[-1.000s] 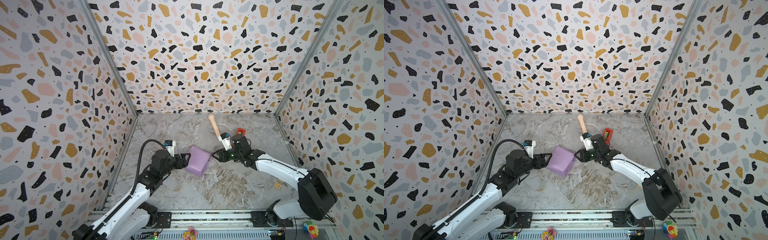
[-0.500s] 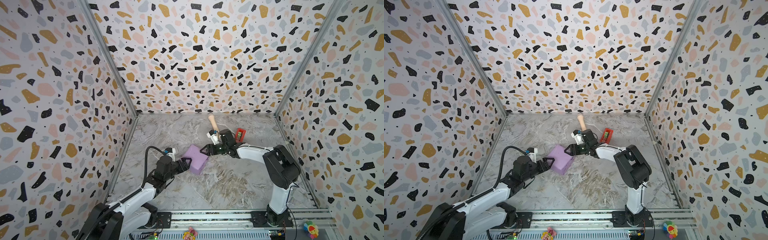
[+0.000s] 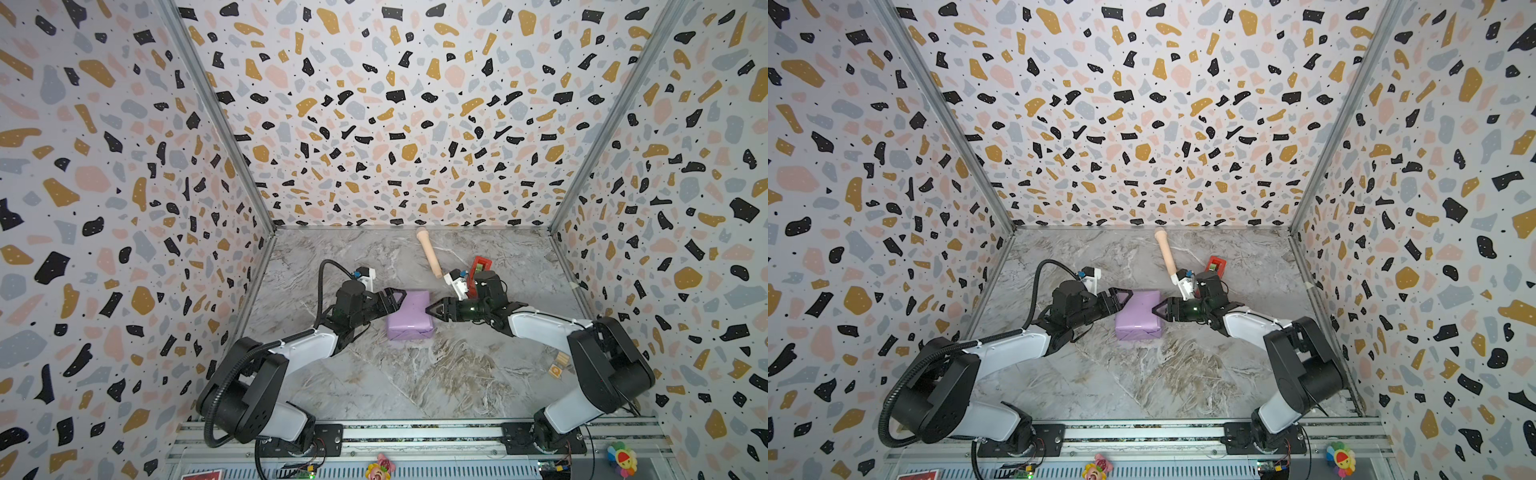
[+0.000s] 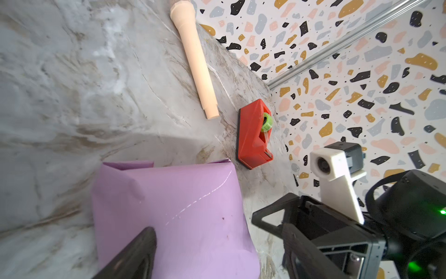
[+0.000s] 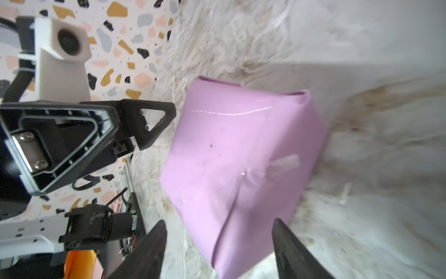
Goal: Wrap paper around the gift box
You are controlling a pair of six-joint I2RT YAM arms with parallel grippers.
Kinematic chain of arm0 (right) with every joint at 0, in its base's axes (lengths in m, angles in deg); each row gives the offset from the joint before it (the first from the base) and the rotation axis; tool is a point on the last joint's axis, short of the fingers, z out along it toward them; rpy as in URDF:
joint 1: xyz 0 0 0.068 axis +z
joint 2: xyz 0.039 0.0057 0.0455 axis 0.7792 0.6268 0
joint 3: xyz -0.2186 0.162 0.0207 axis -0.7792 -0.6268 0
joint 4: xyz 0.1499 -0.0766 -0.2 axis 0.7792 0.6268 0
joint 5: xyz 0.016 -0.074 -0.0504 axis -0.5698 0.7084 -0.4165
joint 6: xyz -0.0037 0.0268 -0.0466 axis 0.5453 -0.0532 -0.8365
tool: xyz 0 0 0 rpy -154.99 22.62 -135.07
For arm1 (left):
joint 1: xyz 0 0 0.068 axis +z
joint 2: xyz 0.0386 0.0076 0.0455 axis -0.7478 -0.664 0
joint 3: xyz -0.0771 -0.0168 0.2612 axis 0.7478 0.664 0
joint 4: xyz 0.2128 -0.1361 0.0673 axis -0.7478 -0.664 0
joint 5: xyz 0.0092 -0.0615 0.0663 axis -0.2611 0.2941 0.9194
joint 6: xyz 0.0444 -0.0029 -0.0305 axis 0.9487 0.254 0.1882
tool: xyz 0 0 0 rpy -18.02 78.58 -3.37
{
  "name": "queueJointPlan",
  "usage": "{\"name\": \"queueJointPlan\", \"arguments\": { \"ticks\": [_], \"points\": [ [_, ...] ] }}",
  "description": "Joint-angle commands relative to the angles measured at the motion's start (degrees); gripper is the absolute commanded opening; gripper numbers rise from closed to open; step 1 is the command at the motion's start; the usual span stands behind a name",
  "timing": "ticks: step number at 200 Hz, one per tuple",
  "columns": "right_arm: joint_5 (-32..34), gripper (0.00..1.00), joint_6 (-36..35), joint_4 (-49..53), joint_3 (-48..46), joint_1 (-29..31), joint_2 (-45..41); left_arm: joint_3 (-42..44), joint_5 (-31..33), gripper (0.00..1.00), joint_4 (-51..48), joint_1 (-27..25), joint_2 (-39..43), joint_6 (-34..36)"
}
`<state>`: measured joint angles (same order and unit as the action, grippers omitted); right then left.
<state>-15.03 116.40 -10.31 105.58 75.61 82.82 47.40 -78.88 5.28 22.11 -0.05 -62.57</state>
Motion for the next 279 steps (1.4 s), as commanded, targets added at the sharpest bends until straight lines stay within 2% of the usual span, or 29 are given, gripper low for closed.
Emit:
{"name": "queueJointPlan", "arguments": {
  "ticks": [1, 20, 27, 39, 47, 57, 67, 92, 107, 127, 135, 151, 165, 186, 201, 222, 279],
  "points": [
    [16.44, 0.73, -6.81, 9.54, 0.05, -3.24, -9.77, -2.58, 8.58, 0.84, -7.1, 2.44, 6.15, 9.97],
    [37.81, 0.79, -11.0, 12.78, -1.86, -3.11, -18.1, -0.18, 23.49, 0.88, -10.38, 4.03, 14.58, 16.83],
    [44.67, 0.81, -11.99, 11.75, -3.51, -3.16, -20.8, 1.91, 29.6, 0.89, -9.44, 4.27, 17.76, 18.75],
    [54.54, 0.86, -15.83, 6.1, -8.36, -3.18, -24.75, 6.1, 40.37, 0.98, -6.51, 4.48, 22.51, 20.73],
    [59.66, 1.0, -18.07, 0.39, -12.27, -3.35, -26.77, 8.89, 46.55, 1.0, -3.51, 4.7, 24.88, 21.83],
    [63.98, 0.99, -20.82, -5.91, -16.2, -3.97, -28.23, 11.87, 52.58, 1.0, -0.52, 5.24, 26.63, 23.64],
    [66.88, 0.99, -22.9, -10.11, -18.76, -5.03, -28.15, 14.02, 55.94, 0.99, 2.17, 5.74, 27.52, 26.99],
    [66.84, 0.99, -24.05, -18.09, -22.05, -9.66, -22.9, 18.32, 61.31, 1.0, 10.23, 6.48, 25.76, 36.86],
    [64.1, 0.99, -23.89, -23.55, -23.72, -12.01, -18.29, 22.02, 60.99, 0.99, 18.37, 7.44, 22.59, 42.21],
    [60.38, 0.99, -26.06, -34.45, -26.76, -13.31, -12.62, 25.09, 55.5, 0.99, 28.1, 9.58, 16.67, 46.95],
    [59.61, 0.99, -26.16, -33.23, -25.57, -13.43, -11.76, 25.41, 53.08, 0.99, 30.55, 10.74, 14.06, 47.14],
    [57.39, 0.99, -28.62, -40.76, -27.09, -13.73, -10.38, 25.58, 47.57, 0.99, 36.57, 13.49, 8.6, 46.21],
    [53.75, 0.99, -29.85, -46.63, -28.08, -15.14, -9.19, 23.33, 42.82, 1.0, 33.65, 15.16, 7.65, 45.47],
    [49.71, 0.99, -30.49, -53.64, -29.52, -17.24, -4.9, 23.53, 37.43, 1.0, 39.3, 18.94, 1.64, 42.24],
    [47.77, 0.99, -29.71, -58.54, -31.56, -18.67, -3.08, 25.48, 33.27, 0.99, 49.51, 19.7, -3.75, 43.07],
    [48.29, 0.99, -29.71, -61.47, -32.54, -18.56, -1.99, 23.99, 32.46, 0.99, 43.32, 19.69, -2.1, 43.79],
    [48.19, 0.99, -29.74, -60.96, -32.52, -18.56, -2.27, 24.1, 34.24, 0.99, 44.03, 18.75, -2.59, 44.24]
  ]
}}
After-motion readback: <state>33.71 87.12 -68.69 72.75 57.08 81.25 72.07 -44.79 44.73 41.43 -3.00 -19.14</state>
